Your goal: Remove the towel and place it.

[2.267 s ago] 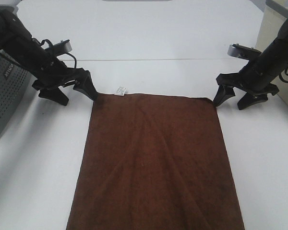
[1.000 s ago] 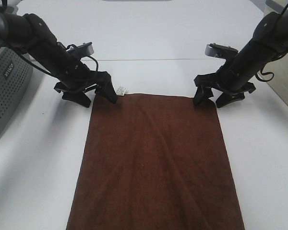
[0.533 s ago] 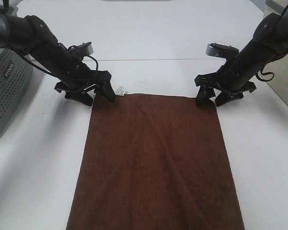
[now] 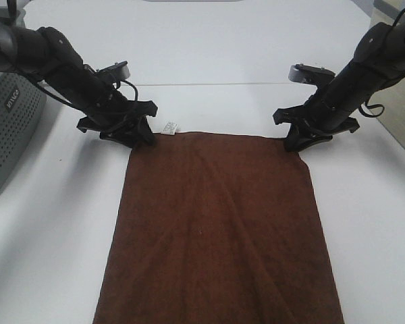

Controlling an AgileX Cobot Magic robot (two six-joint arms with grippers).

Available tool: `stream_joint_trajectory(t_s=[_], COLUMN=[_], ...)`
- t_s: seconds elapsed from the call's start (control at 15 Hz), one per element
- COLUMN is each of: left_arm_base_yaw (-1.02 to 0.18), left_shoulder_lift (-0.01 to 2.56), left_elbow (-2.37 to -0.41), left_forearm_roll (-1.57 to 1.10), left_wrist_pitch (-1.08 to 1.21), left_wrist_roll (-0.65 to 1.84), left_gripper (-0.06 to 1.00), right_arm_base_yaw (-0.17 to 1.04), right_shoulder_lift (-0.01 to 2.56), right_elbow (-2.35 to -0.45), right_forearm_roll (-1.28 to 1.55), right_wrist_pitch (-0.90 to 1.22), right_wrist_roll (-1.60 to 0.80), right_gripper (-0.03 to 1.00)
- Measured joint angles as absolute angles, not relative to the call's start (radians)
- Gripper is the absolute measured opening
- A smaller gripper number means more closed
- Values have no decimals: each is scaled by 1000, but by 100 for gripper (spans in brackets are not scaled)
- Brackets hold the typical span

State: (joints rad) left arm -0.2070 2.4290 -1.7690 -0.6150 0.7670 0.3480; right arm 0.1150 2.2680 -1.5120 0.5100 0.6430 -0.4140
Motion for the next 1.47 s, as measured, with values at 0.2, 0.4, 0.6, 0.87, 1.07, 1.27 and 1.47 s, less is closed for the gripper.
stream_joint_trajectory(t_s=[0.2, 0.4, 0.6, 0.87, 1.07, 1.27, 1.47], left_arm_base_yaw=[-207, -207, -207, -212, -213, -213, -213], left_shoulder_lift=[2431, 2434, 2434, 2441, 2463, 2473, 2473], left_elbow=[-1769, -1769, -1769, -1814, -1899, -1963, -1995], left_forearm_roll=[-596, -586, -582, -524, -435, -392, -388], left_wrist_pitch=[763, 763, 763, 793, 837, 881, 883], left_wrist_roll=[348, 347, 347, 347, 348, 348, 348], left_gripper=[17, 0, 0, 0, 0, 0, 0], right_arm_base_yaw=[115, 115, 115, 115, 115, 115, 115], right_shoulder_lift=[2271, 2271, 2271, 2264, 2236, 2225, 2225], right_elbow=[-1512, -1512, -1512, -1512, -1512, -1552, -1583], right_forearm_roll=[510, 505, 496, 457, 427, 425, 424], right_wrist_pitch=[645, 649, 649, 633, 569, 555, 547], right_wrist_roll=[-414, -414, -414, -432, -477, -495, -495], right_gripper=[6, 1, 1, 1, 1, 1, 1])
